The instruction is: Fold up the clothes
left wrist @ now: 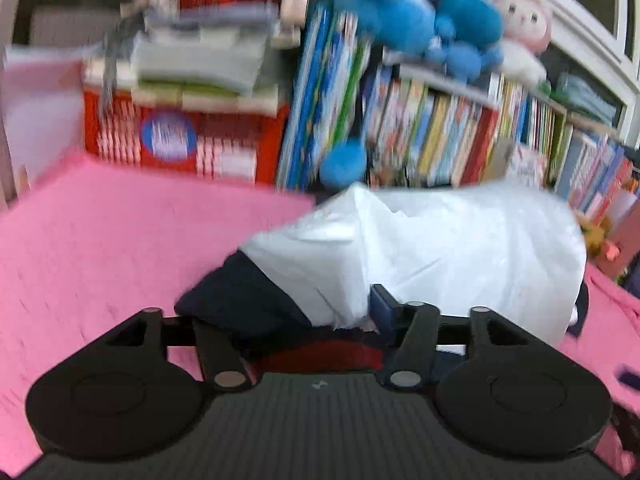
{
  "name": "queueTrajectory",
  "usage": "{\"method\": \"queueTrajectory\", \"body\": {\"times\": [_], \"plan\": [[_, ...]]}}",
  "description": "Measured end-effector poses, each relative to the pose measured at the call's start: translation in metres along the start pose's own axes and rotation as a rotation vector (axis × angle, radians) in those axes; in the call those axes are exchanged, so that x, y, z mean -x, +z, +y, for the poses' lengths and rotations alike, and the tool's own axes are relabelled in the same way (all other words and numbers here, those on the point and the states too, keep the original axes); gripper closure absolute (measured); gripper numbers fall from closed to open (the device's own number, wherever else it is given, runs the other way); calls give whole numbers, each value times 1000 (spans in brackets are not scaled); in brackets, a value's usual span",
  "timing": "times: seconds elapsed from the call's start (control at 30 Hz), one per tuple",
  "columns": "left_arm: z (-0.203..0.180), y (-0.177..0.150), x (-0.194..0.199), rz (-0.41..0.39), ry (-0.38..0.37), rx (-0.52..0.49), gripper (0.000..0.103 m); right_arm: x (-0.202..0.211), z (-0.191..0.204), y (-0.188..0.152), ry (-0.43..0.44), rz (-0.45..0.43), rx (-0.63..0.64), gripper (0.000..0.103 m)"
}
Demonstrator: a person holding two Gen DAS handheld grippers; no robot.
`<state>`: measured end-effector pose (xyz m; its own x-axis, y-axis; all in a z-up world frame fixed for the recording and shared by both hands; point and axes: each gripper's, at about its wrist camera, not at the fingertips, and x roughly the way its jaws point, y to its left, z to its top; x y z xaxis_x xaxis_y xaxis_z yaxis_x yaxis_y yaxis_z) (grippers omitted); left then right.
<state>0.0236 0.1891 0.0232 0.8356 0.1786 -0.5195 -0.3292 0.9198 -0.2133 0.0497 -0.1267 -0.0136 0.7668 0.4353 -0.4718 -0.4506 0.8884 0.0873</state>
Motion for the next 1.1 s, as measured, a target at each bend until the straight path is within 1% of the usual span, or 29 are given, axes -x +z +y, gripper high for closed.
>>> {"method": "queueTrajectory", "body": {"times": [0.03, 0.07, 0.1, 0.13, 0.17, 0.2, 0.23, 0.3, 0.37, 0.43, 0.47, 0.5, 0.53, 0.57, 0.63, 0.67, 0.73, 0.77, 0.8, 0.83, 0.87, 0.9, 0.97, 1.03, 1.1], "plan": [[4, -7, -4, 23, -16, 4, 35, -15, 5, 5, 20, 26, 26, 0], [6, -12, -6, 30, -27, 1, 29, -31, 9, 11, 41, 53, 51, 0], [9, -16, -8, 32, -40, -3, 27, -46, 17, 14, 58, 85, 85, 1], [12, -19, -10, 35, -52, -7, 27, -60, 25, 14, 74, 116, 120, 2], [15, -21, -11, 33, -69, -4, 27, -73, 33, 15, 50, 130, 139, 2], [18, -22, -11, 32, -85, -1, 28, -85, 42, 17, 57, 154, 163, 4], [20, -22, -11, 24, -103, 8, 29, -92, 50, 19, 60, 148, 184, 4], [23, -25, -8, 13, -135, 11, 35, -99, 64, 33, 2, 57, 215, 4], [24, -26, -7, 9, -161, 4, 35, -98, 71, 57, -41, -49, 201, 3], [23, -28, -5, 1, -160, -14, 35, -92, 73, 82, 30, -142, 142, 2], [24, -27, -6, -6, -154, -13, 35, -87, 71, 92, 87, -180, 110, 0], [25, -26, -6, -13, -147, -11, 35, -84, 67, 101, 142, -211, 75, 0], [27, -24, -8, -15, -147, 7, 35, -82, 62, 105, 176, -230, 41, 0], [32, -22, -10, -12, -156, 34, 35, -81, 58, 107, 183, -239, 4, 0], [38, -21, -15, -3, -167, 85, 35, -85, 39, 102, 152, -191, -57, 0], [40, -22, -17, -4, -158, 97, 35, -91, 32, 99, 127, -117, -72, 0], [42, -24, -20, -8, -141, 104, 35, -104, 19, 90, 87, 29, -99, 4], [42, -26, -21, -9, -134, 99, 35, -104, 12, 83, 73, 71, -130, 5], [43, -28, -22, -6, -129, 90, 35, -101, 4, 78, 74, 87, -160, 5], [43, -29, -23, -5, -129, 87, 35, -95, -1, 73, 97, 90, -193, 5], [44, -30, -23, -4, -129, 83, 35, -90, -4, 70, 123, 90, -215, 9], [45, -30, -23, -6, -124, 88, 36, -88, -6, 68, 142, 96, -224, 18], [47, -30, -22, -13, -115, 100, 39, -87, -8, 67, 175, 116, -244, 31], [51, -29, -18, -30, -104, 112, 40, -86, -20, 70, 215, 97, -320, 31], [57, -27, -14, -49, -93, 120, 40, -80, -38, 68, 276, 49, -424, 31]]}}
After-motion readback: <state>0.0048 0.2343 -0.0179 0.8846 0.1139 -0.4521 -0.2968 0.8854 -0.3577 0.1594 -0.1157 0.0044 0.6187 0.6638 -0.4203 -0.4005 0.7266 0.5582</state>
